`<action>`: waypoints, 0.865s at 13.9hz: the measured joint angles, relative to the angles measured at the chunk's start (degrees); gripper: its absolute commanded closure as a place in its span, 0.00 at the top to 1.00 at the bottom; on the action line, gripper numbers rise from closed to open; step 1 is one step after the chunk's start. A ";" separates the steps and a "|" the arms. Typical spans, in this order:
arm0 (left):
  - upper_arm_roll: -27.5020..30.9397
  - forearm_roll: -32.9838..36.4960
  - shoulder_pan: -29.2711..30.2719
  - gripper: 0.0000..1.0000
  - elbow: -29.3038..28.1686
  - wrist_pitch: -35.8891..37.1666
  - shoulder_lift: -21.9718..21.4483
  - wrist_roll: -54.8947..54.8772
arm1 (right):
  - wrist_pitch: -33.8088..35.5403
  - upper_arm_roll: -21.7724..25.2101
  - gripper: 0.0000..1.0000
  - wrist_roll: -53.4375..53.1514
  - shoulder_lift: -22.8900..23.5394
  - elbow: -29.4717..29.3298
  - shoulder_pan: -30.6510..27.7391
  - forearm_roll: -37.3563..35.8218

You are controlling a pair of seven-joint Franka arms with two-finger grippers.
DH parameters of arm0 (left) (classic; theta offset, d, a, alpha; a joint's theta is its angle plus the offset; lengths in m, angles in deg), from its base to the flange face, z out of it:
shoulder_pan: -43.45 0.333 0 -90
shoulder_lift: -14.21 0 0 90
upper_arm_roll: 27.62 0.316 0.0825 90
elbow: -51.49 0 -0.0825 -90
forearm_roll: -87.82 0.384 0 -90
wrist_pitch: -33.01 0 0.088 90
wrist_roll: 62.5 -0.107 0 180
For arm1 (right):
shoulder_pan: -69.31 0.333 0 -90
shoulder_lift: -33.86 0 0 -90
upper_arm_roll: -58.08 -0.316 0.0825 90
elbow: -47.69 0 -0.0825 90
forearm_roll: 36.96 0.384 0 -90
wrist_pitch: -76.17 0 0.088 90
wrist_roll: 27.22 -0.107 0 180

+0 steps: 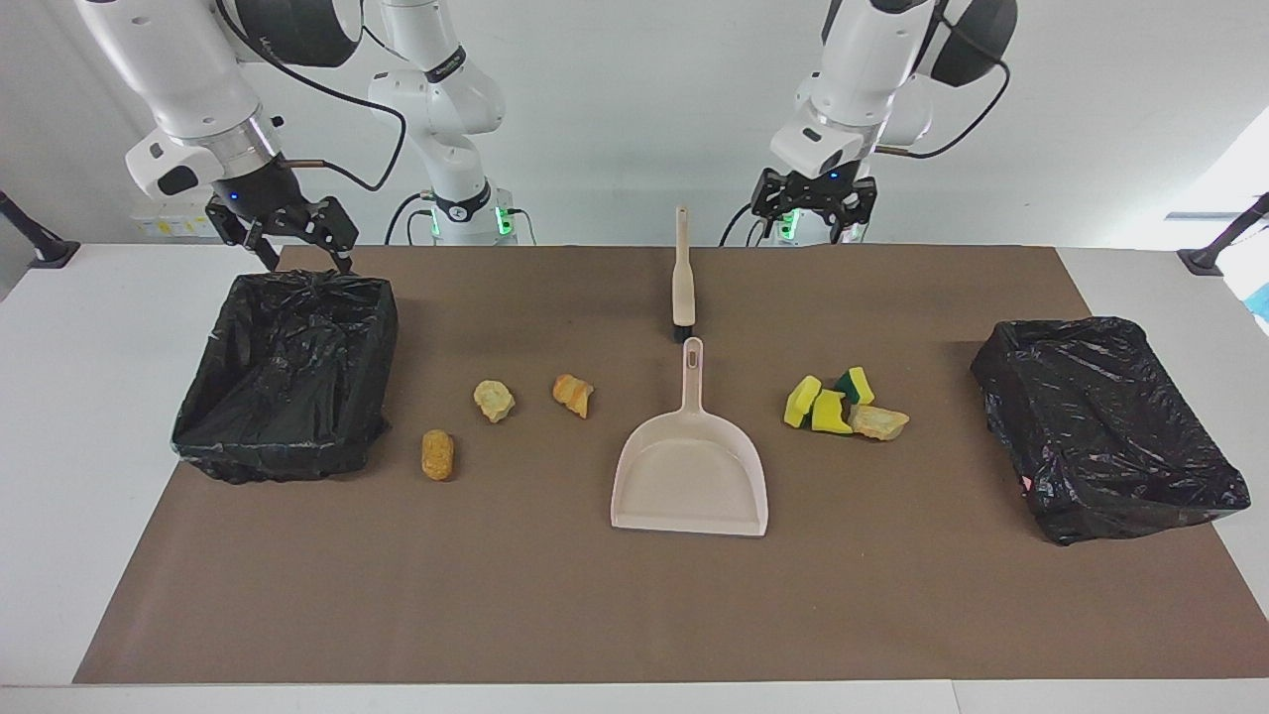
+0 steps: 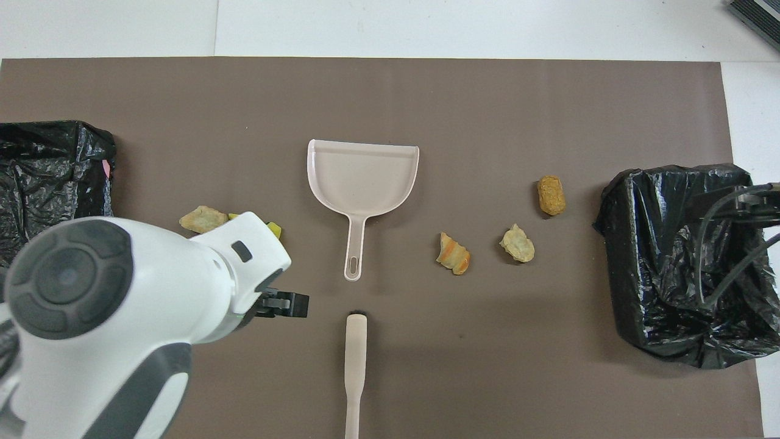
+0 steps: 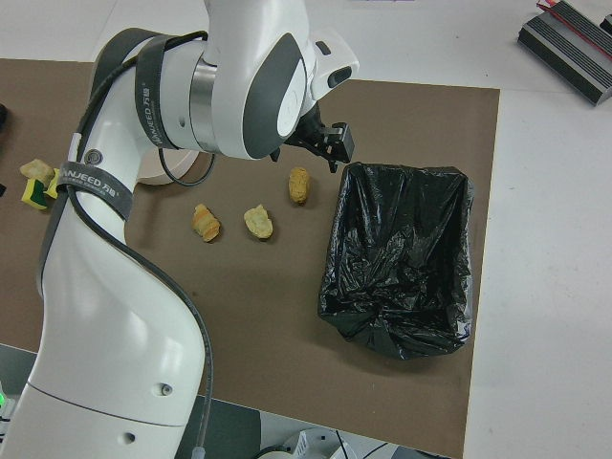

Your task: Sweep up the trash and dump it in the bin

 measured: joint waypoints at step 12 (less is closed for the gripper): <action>0.22 -3.99 -25.59 1.00 -29.41 -22.30 -3.67 18.33 | 0.00 0.00 1.00 0.00 0.00 0.00 0.00 0.00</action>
